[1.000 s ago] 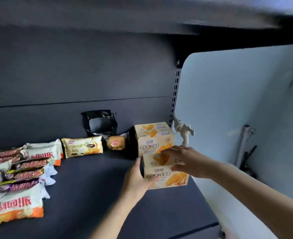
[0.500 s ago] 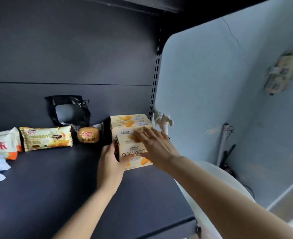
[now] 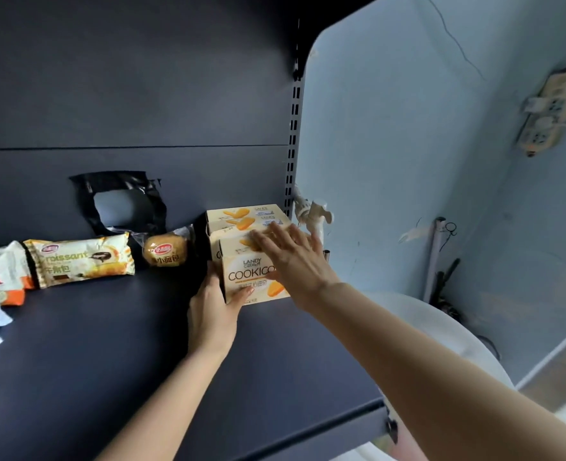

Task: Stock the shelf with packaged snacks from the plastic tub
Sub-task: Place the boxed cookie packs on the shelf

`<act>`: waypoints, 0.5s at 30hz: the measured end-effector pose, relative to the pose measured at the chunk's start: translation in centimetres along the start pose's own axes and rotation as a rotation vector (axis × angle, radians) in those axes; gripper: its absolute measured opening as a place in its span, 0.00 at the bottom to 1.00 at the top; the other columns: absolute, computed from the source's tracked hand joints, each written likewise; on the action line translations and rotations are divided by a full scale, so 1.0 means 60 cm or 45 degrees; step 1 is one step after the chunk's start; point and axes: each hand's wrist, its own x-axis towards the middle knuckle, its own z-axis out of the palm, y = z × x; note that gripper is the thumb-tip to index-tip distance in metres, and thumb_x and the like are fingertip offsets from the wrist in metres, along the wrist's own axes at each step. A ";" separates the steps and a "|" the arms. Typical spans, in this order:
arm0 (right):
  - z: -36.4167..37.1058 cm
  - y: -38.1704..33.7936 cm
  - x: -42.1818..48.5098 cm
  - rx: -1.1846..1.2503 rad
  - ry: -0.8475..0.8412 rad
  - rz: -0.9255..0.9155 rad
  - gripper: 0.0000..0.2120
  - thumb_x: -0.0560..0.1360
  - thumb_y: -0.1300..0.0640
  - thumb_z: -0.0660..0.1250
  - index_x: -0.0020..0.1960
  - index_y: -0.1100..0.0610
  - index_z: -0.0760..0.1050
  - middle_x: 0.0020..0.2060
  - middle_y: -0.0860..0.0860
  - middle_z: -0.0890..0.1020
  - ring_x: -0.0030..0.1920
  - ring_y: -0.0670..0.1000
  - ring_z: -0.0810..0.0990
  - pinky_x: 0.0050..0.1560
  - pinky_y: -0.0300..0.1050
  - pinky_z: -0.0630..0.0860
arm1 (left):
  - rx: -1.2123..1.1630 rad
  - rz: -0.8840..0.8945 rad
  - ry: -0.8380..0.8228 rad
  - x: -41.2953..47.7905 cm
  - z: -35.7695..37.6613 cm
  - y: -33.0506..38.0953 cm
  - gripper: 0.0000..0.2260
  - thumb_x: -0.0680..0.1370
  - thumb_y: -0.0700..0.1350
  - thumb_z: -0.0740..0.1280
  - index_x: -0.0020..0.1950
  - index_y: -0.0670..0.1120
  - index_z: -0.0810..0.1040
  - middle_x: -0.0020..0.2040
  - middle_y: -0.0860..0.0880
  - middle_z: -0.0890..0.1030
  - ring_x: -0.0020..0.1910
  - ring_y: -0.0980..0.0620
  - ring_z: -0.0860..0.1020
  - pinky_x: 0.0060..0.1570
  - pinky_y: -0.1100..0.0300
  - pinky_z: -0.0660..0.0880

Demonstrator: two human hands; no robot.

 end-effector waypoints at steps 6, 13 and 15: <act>0.004 0.008 0.000 0.053 0.022 -0.017 0.35 0.79 0.46 0.61 0.78 0.44 0.44 0.78 0.51 0.50 0.77 0.57 0.48 0.74 0.60 0.46 | -0.011 -0.078 -0.007 -0.002 -0.003 0.004 0.17 0.74 0.50 0.72 0.59 0.44 0.77 0.54 0.45 0.83 0.53 0.42 0.80 0.51 0.49 0.77; 0.001 0.009 0.002 0.041 0.015 -0.039 0.34 0.78 0.43 0.59 0.77 0.43 0.45 0.78 0.49 0.50 0.77 0.58 0.48 0.73 0.62 0.46 | -0.012 -0.122 -0.038 0.001 -0.006 0.002 0.15 0.75 0.51 0.71 0.59 0.47 0.78 0.53 0.47 0.84 0.54 0.44 0.80 0.51 0.51 0.77; 0.001 0.009 0.003 0.020 0.007 -0.045 0.33 0.79 0.43 0.59 0.77 0.43 0.44 0.78 0.49 0.49 0.77 0.58 0.47 0.73 0.62 0.46 | -0.021 -0.125 -0.038 0.002 -0.007 0.002 0.16 0.75 0.51 0.72 0.60 0.47 0.78 0.54 0.48 0.84 0.54 0.44 0.80 0.52 0.50 0.77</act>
